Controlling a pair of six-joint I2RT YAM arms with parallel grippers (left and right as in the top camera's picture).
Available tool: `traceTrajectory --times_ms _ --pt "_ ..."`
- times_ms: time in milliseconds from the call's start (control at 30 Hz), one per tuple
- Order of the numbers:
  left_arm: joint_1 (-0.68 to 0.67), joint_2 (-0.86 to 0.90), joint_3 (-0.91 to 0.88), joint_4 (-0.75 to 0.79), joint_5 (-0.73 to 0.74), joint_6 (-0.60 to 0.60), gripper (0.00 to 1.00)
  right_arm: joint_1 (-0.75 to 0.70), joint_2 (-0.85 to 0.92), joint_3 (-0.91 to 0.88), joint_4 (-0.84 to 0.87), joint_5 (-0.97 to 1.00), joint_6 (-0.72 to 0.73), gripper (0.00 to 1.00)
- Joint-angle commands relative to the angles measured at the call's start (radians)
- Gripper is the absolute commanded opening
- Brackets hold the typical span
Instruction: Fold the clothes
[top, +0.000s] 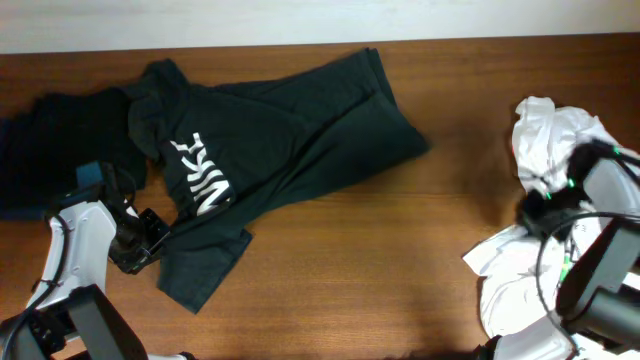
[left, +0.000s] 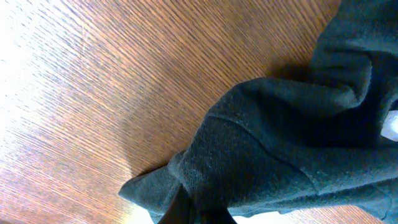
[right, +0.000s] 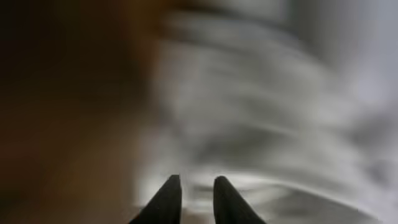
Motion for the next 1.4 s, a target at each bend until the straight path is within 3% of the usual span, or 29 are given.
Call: traceTrajectory --times_ms 0,33,100,133,233,500,567,733,833,900,967,1000,1033,1133,1167,1233,1367 --pt "0.005 -0.013 -0.001 -0.034 -0.005 0.021 0.0 0.238 -0.051 0.149 0.054 -0.294 -0.177 0.41" --pt "0.006 -0.013 -0.001 -0.066 -0.033 0.02 0.0 0.308 -0.051 0.16 0.109 -0.294 -0.177 0.5" --pt "0.008 -0.013 -0.001 -0.111 -0.154 -0.007 0.0 0.443 -0.046 0.159 0.248 -0.281 -0.167 0.56" --pt "0.018 -0.014 -0.001 -0.145 -0.221 -0.08 0.0 0.532 -0.039 0.159 0.362 -0.166 -0.05 0.6" --pt "0.047 -0.028 -0.001 -0.128 -0.229 -0.121 0.0 0.662 0.006 0.159 0.595 -0.111 0.008 0.71" --pt "0.047 -0.029 -0.001 -0.071 -0.199 -0.119 0.0 0.719 0.328 0.16 1.137 0.049 0.087 0.72" --pt "0.046 -0.029 -0.001 -0.064 -0.199 -0.119 0.0 0.719 0.363 0.16 1.217 0.049 0.087 0.67" --pt "0.047 -0.029 -0.001 -0.064 -0.199 -0.119 0.0 0.72 0.398 0.159 1.218 0.066 0.087 0.56" --pt "0.047 -0.029 -0.001 -0.064 -0.199 -0.119 0.0 0.723 0.398 0.16 1.218 0.06 0.087 0.41" --pt "0.047 -0.029 -0.001 -0.064 -0.199 -0.119 0.0 0.741 0.398 0.16 1.218 0.06 0.087 0.36" --pt "0.047 -0.029 -0.001 -0.063 -0.199 -0.119 0.0 0.75 0.398 0.16 1.217 0.061 0.087 0.1" --pt "0.047 -0.029 -0.001 -0.063 -0.199 -0.119 0.0 0.75 0.398 0.16 1.211 0.064 0.087 0.04" --pt "0.047 -0.029 -0.001 -0.063 -0.199 -0.119 0.0 0.749 0.396 0.16 1.196 0.063 0.087 0.04" --pt "0.047 -0.029 -0.001 -0.037 -0.16 -0.093 0.0 0.688 0.241 0.178 0.992 0.064 0.075 0.04" --pt "0.047 -0.029 0.004 0.003 -0.098 -0.041 0.0 0.65 0.1 0.19 0.827 0.065 0.056 0.04" --pt "0.047 -0.029 0.036 0.01 -0.058 -0.017 0.0 0.618 -0.031 0.191 0.676 0.068 0.056 0.04" --pt "0.047 -0.031 0.279 -0.089 0.178 0.142 0.0 0.586 -0.332 0.191 0.221 0.068 0.056 0.04"
